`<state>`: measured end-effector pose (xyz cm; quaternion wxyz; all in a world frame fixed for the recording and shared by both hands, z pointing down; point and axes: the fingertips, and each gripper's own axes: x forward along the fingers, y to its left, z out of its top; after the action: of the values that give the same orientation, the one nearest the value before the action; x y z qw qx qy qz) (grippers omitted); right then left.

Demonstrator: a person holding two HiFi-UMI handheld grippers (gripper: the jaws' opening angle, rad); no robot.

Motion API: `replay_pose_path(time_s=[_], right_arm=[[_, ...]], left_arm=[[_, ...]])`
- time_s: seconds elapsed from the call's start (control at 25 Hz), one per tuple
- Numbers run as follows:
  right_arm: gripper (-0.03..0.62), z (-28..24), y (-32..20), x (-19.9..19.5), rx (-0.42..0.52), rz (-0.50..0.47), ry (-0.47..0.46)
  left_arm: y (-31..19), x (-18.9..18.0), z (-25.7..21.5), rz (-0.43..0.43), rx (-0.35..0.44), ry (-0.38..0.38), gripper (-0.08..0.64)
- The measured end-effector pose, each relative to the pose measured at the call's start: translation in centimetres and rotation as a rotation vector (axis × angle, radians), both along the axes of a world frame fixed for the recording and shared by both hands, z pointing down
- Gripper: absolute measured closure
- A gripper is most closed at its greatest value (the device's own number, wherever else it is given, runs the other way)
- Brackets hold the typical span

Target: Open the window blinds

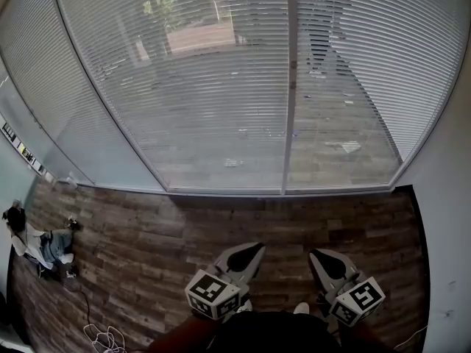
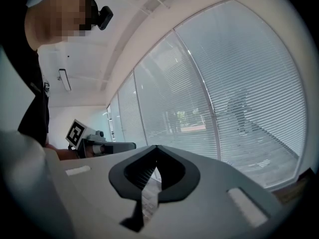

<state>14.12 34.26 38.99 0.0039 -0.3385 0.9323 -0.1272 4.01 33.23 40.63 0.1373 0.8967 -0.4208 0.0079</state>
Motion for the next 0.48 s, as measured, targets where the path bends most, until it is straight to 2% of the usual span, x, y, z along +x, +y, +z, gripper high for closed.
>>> replay_pose_path(time_s=[0.48], right_arm=[[0.566,0.27,0.41,-0.06,-0.001,0.008,0.002]], left_arm=[[0.49,-0.12,0.25,0.006,0.004,-0.016,0.558]])
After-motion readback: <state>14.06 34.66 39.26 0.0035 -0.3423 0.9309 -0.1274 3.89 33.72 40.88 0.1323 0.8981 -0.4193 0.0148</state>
